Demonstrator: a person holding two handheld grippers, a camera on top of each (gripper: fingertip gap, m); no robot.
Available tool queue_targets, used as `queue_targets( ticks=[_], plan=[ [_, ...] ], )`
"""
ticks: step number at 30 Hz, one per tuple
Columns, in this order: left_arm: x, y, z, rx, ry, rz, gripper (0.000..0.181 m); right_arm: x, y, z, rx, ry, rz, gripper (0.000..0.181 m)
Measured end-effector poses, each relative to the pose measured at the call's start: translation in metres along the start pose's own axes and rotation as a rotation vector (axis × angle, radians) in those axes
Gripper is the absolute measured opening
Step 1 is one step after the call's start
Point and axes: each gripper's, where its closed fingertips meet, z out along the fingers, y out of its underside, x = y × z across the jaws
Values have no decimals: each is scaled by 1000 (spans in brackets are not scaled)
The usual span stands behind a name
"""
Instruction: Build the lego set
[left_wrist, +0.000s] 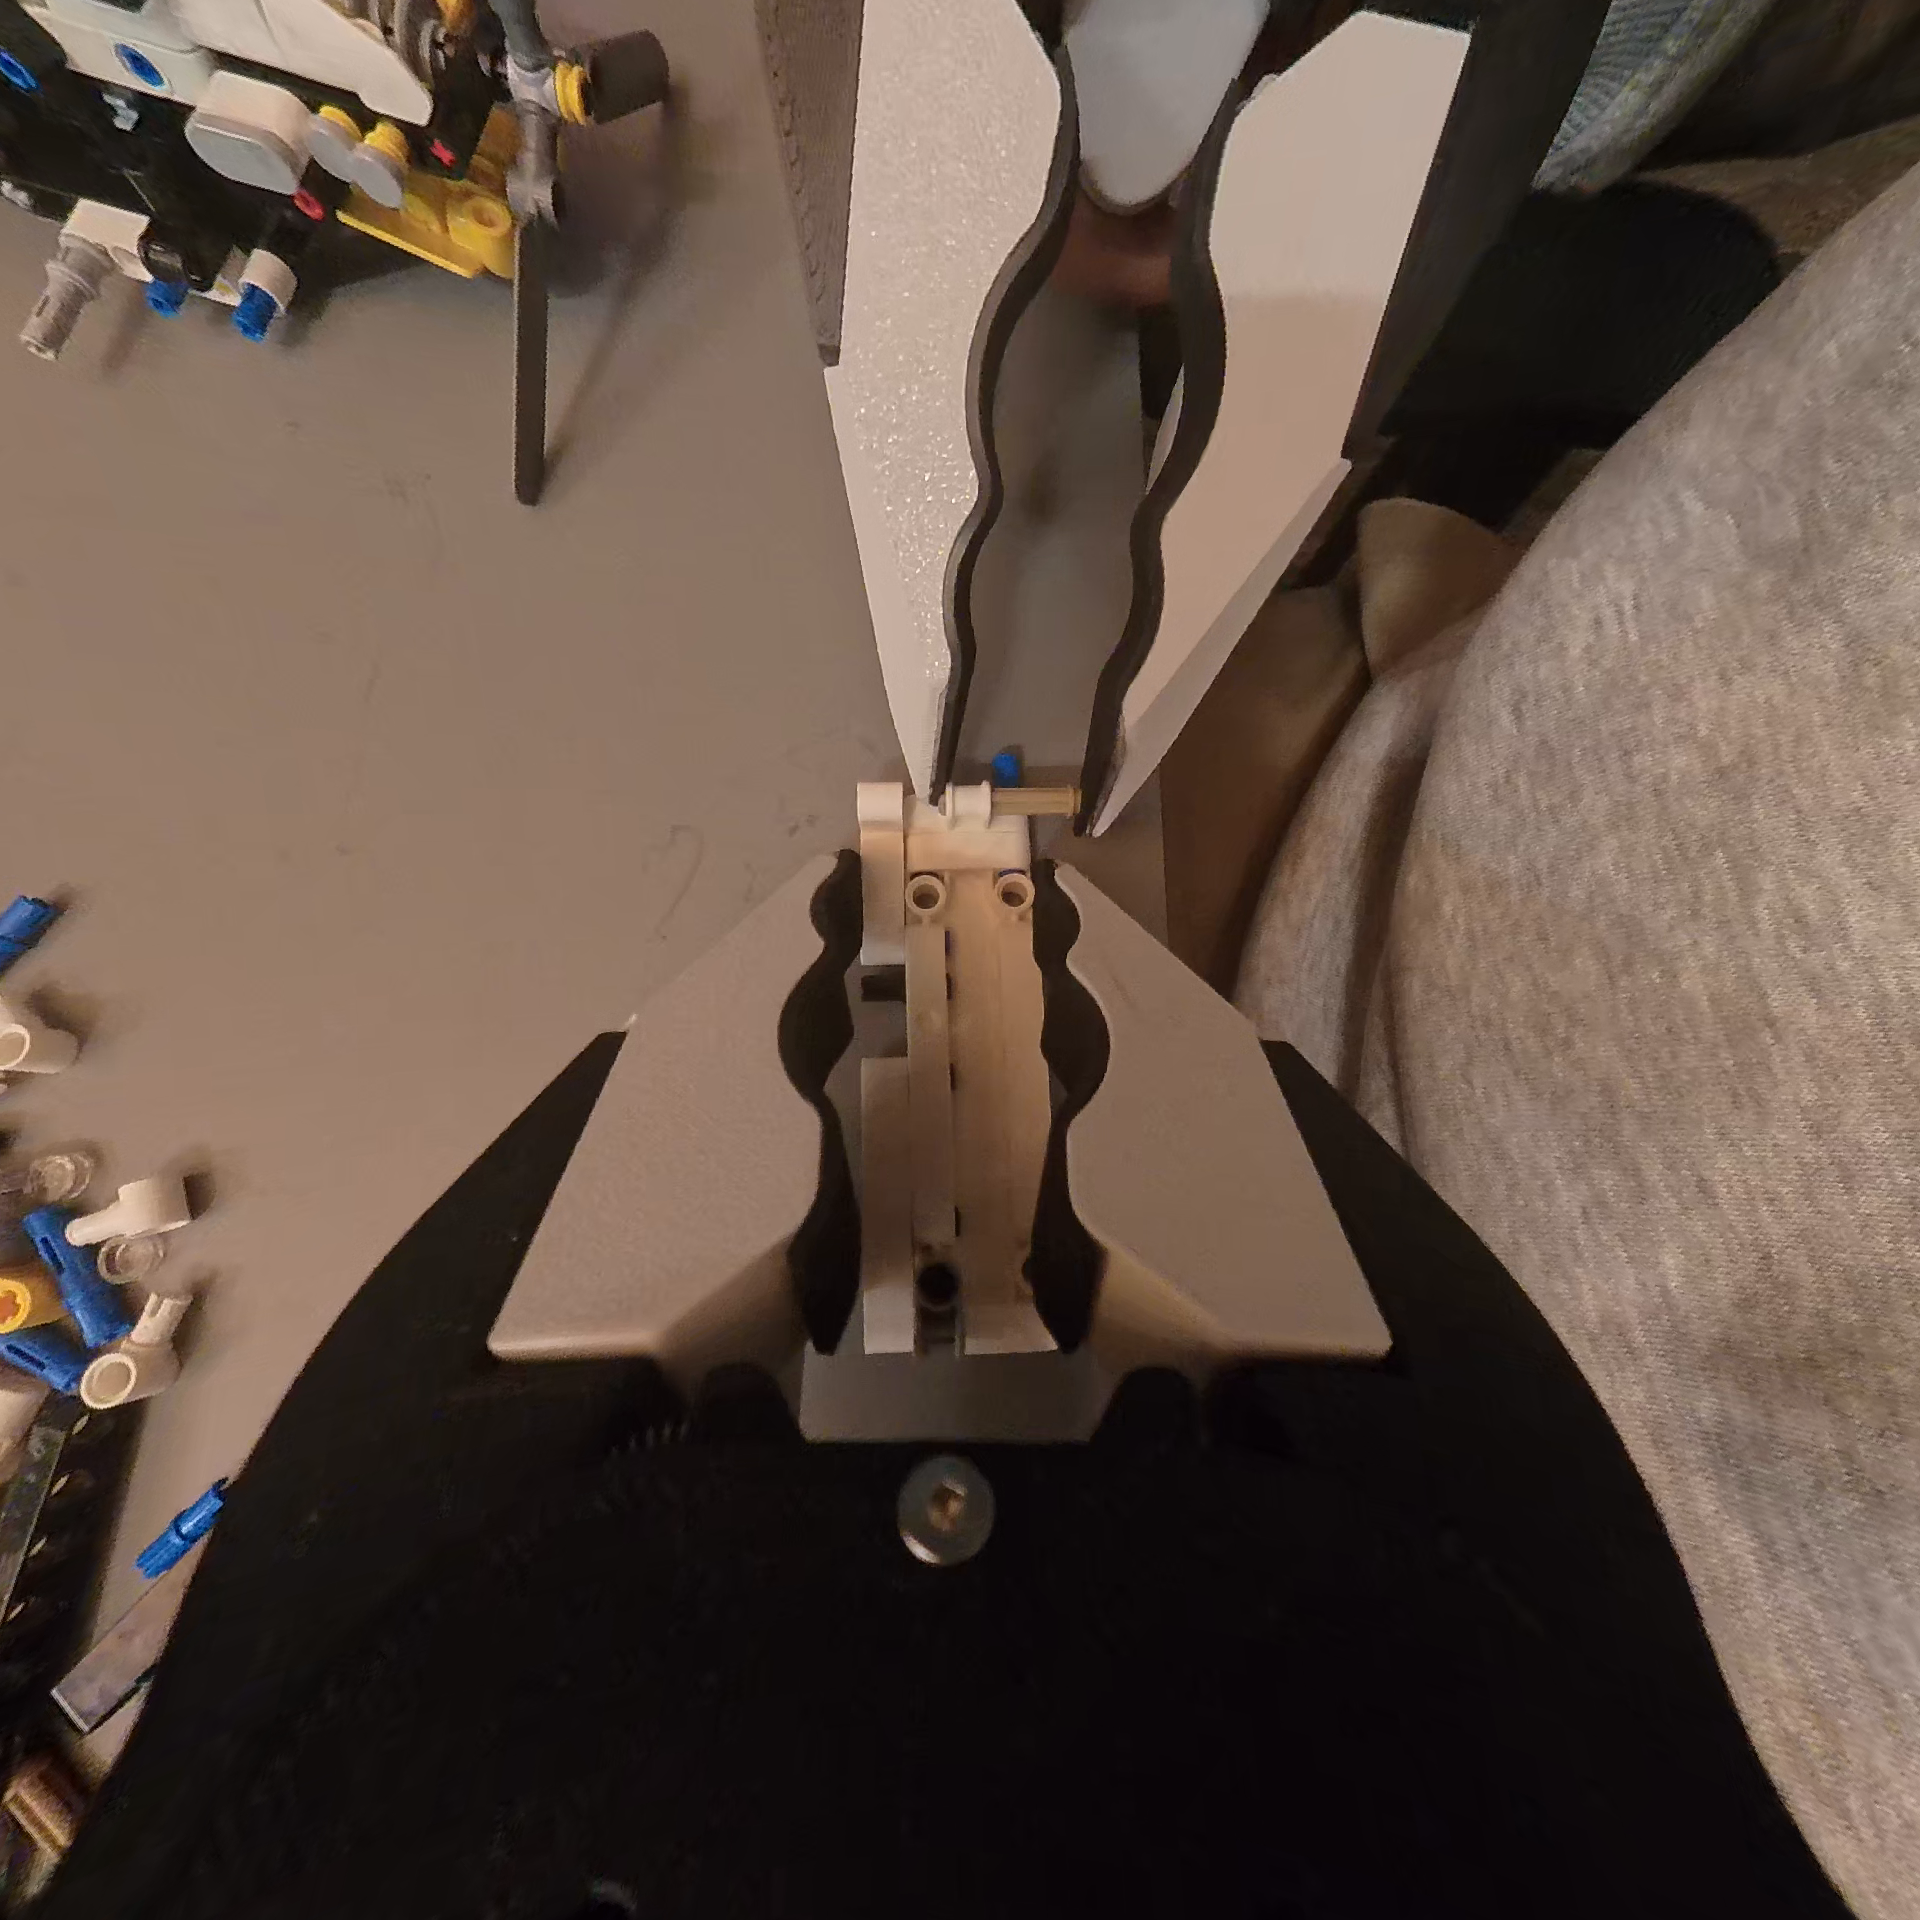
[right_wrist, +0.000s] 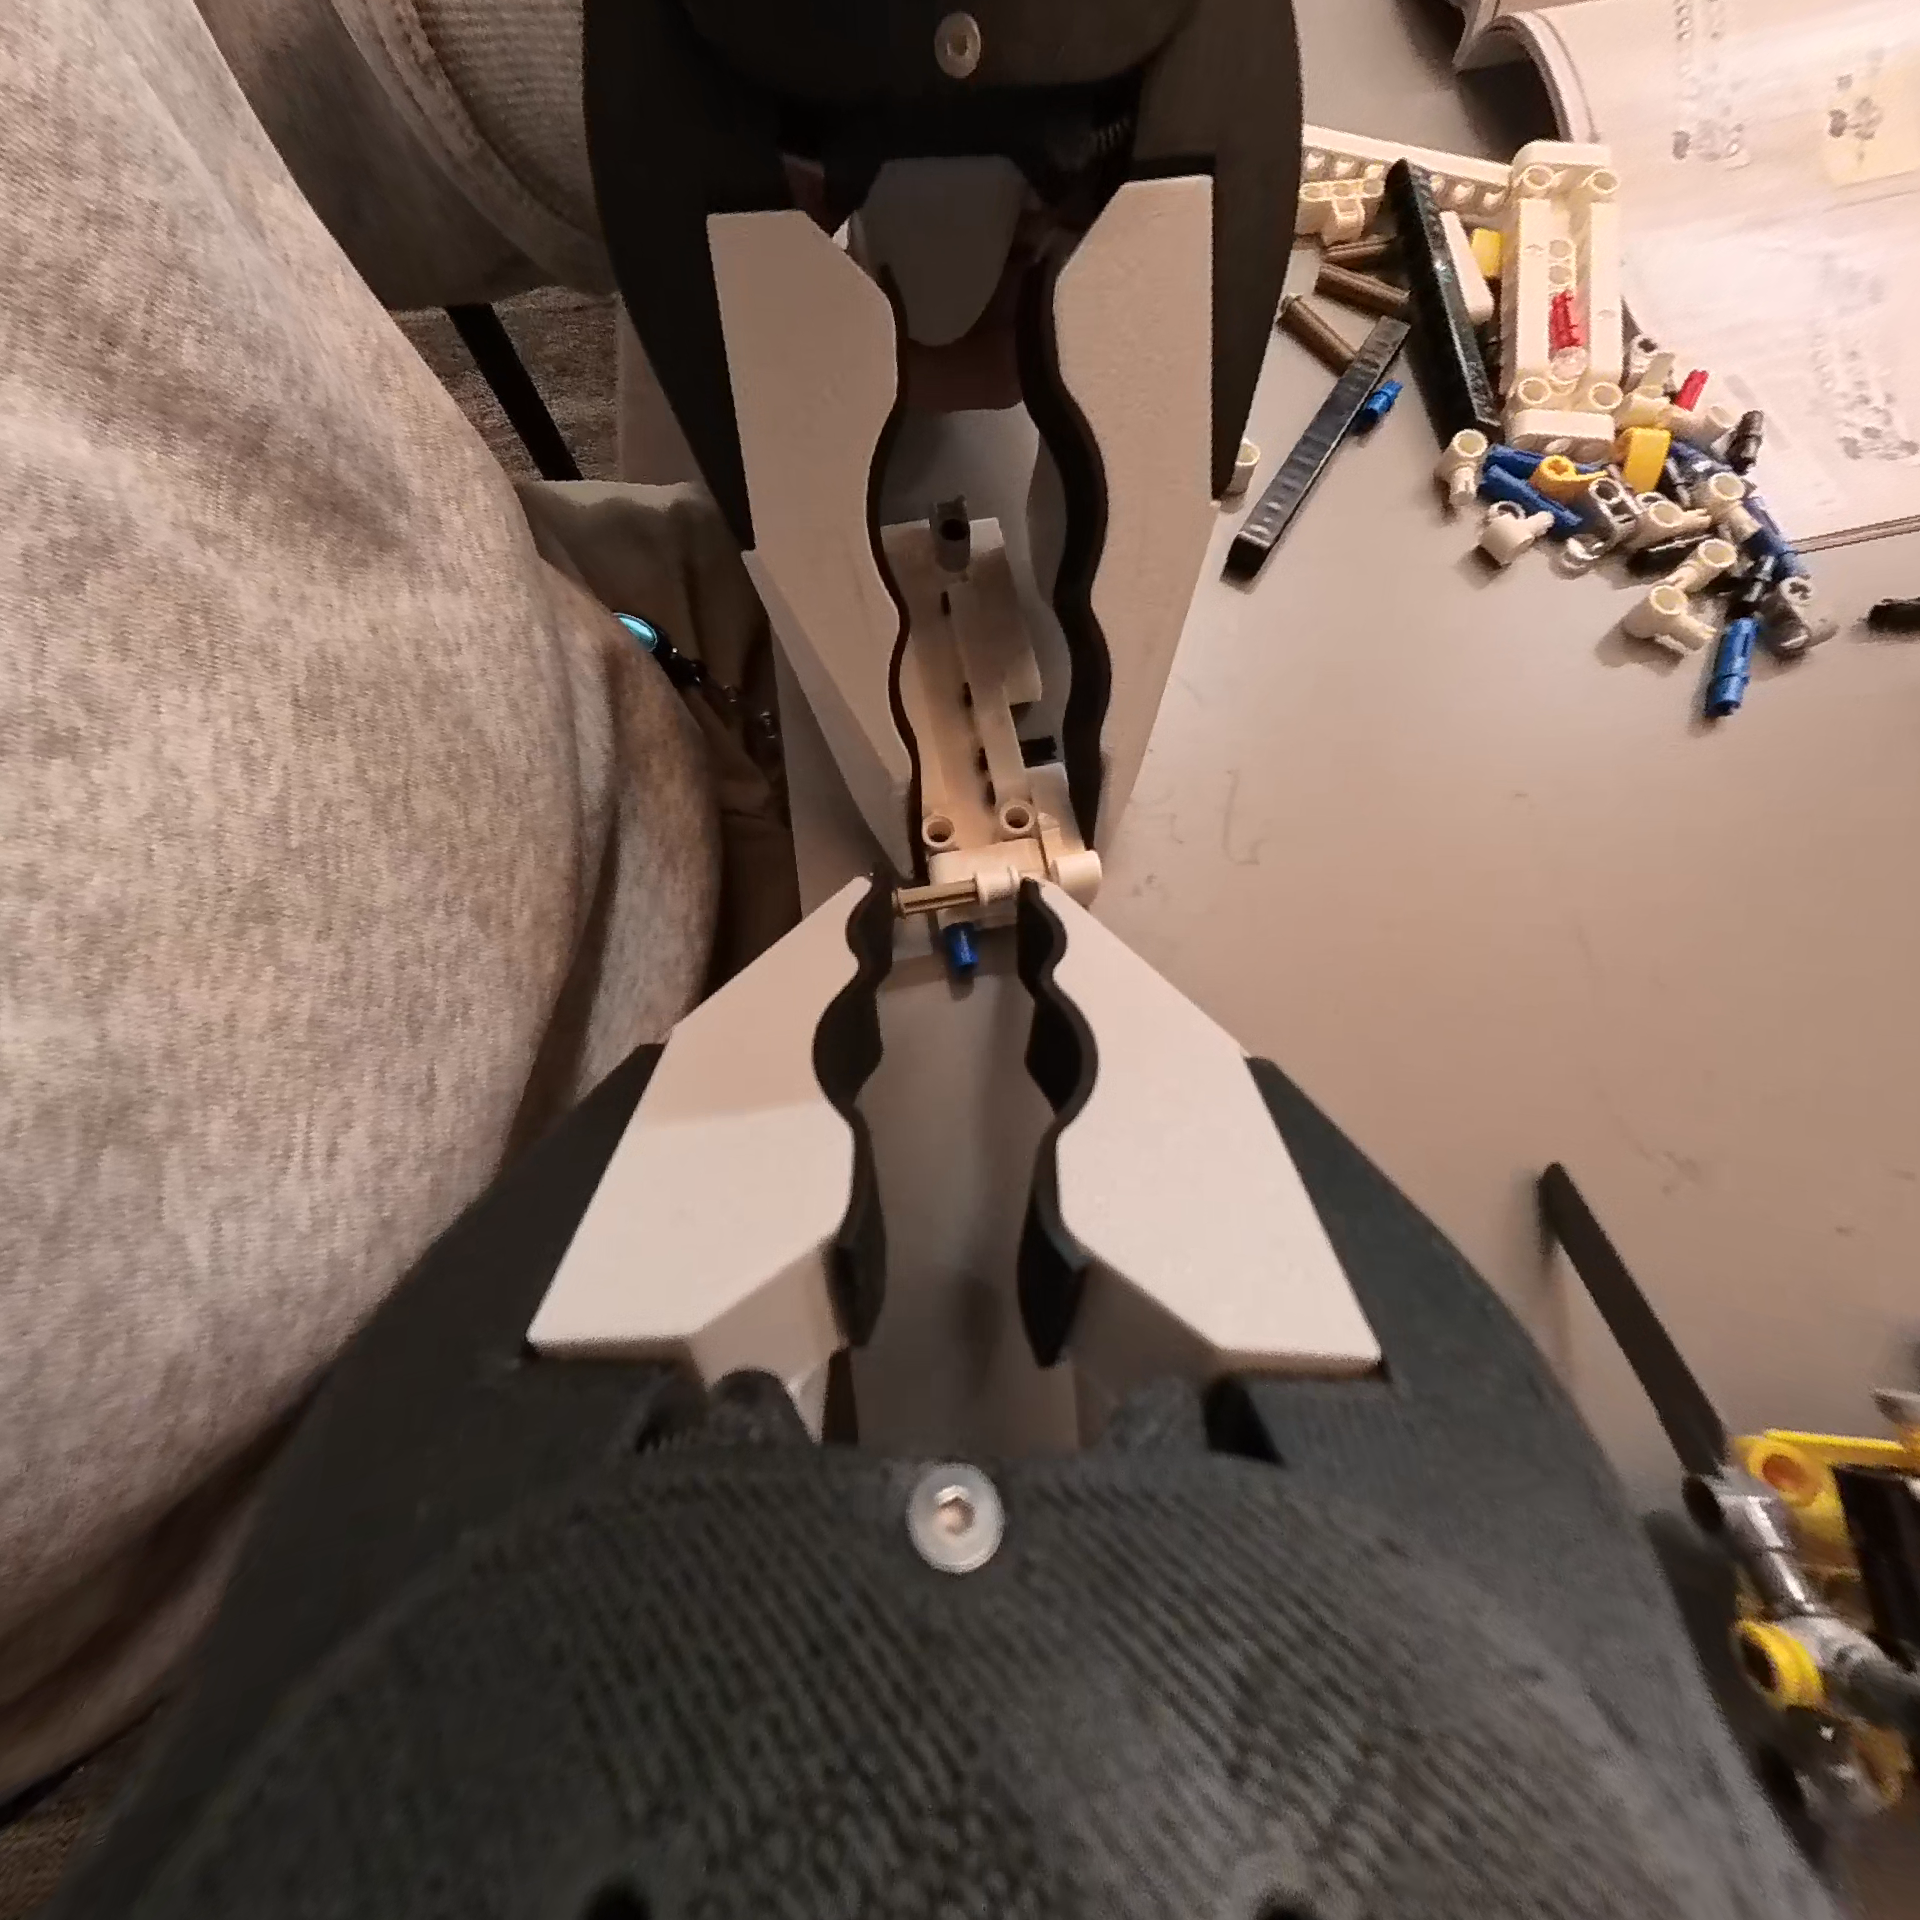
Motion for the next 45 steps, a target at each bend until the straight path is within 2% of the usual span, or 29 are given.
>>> queue_targets(
  ticks=[6, 11, 14, 33, 45],
  plan=[
    [0, 0, 0, 1, 1, 0, 33, 0, -1, 0, -1, 22, 10, 24],
    [-1, 0, 0, 1, -5, -1, 33, 3, -1, -1, 10, 100, -2, 29],
    [-1, 0, 0, 2, 1, -7, 33, 1, -1, 0, 12, 121, 6, 23],
    [-3, 0, 1, 2, -24, -11, 33, 6, 0, -1, -34, 152, 37, 14],
    [-4, 0, 1, 3, -24, -19, 33, 6, -1, -1, 11, 163, 72, 14]
  ],
)
